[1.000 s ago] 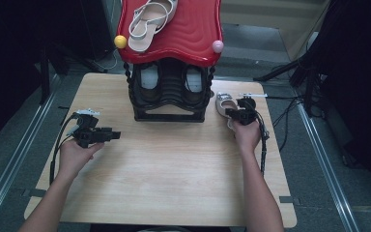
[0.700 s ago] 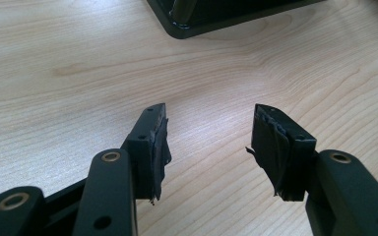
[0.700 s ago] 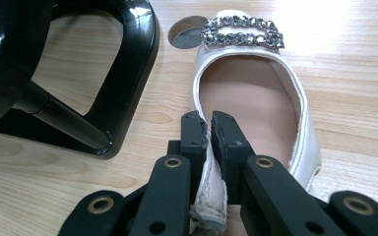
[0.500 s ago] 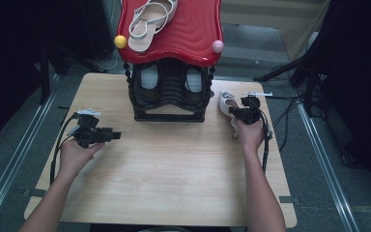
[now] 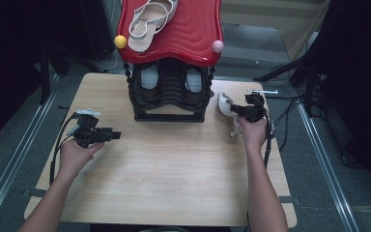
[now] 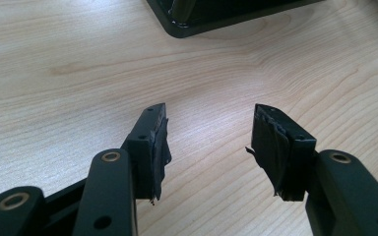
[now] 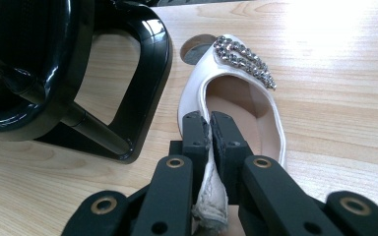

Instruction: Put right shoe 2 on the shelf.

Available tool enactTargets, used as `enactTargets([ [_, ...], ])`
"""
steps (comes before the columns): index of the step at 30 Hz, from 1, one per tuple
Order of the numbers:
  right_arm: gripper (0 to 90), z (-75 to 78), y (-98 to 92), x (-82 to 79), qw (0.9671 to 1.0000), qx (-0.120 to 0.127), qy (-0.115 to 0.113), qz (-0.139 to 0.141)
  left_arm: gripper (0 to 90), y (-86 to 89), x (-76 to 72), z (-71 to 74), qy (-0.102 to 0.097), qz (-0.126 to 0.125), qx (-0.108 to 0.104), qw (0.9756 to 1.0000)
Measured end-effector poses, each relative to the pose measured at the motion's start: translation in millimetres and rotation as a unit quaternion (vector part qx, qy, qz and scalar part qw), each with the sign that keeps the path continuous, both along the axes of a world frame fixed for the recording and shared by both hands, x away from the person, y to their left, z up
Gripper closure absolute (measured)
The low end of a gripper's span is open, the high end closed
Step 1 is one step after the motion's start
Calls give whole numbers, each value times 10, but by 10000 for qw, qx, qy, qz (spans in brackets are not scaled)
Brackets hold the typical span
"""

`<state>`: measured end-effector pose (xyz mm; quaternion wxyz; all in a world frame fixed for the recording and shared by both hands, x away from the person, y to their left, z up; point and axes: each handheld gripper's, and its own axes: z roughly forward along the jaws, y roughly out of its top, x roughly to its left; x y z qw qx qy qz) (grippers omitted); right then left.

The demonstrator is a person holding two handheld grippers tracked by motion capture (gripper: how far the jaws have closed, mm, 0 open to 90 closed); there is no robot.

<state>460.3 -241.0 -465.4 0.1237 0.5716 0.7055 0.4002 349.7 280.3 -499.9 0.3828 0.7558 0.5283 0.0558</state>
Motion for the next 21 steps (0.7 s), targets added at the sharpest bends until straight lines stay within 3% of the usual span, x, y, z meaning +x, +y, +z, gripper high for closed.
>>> enactTargets([
  [6,875,43,14,5,9998,-158,60,48,484,-5,6,2,3,-7,-43,10000],
  [13,882,91,-54,-2,9998,146,155,65,484,-40,22,12,-12,-51,-41,10000],
  [17,882,169,-48,2,9998,24,149,85,484,-55,37,10,-5,-51,-67,10000],
  [21,882,261,-50,17,9999,63,117,91,484,-67,54,9,-11,-92,-71,9999],
])
